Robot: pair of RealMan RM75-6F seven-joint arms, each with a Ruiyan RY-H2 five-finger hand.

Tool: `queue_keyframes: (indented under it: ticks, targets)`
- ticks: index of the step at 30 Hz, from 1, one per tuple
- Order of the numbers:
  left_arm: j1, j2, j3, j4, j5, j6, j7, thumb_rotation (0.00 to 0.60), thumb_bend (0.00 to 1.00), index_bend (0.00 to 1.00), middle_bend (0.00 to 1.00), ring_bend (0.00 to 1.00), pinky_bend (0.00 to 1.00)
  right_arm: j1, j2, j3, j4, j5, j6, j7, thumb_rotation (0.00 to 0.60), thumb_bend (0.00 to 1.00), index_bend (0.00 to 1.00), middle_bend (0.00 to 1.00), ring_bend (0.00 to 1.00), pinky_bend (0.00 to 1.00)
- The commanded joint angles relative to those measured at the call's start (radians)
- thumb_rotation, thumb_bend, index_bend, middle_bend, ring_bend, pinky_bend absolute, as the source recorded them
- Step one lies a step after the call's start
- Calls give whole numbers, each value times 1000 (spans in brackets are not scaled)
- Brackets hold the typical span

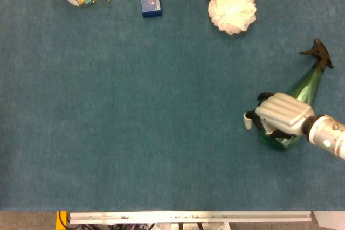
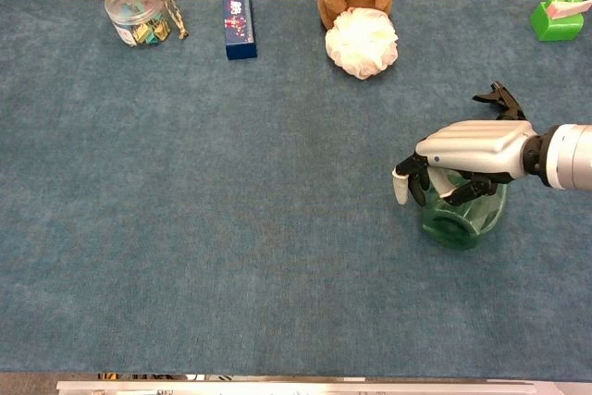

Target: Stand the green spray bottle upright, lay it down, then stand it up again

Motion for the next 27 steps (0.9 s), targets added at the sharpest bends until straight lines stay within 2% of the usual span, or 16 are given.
queue_keyframes:
  ticks: [1,14,22,27]
  targets:
    - [-2,1,-2,-2,-2,-3,2,600,128,336,348,391,698,-4,16,-13,-14,-21,1,3,600,1000,408,506,381,148]
    - [0,-1,0,-1,-2,-2,7,600,128,336,348,391,698,-12,70,-61,-50,-28,-7,-40,600,1000,434,547,422,149]
    - [-3,-1,-4,-2,-8,-7,9,600,128,337,348,391,698,-15,88,-82,-58,-6,-14,-70,600,1000,474,612,486,148]
    - [-4,-1,-4,-2,-10,-10,12,600,128,336,348,391,698,-20,100,-90,-66,-2,-5,-84,600,1000,525,683,560,174]
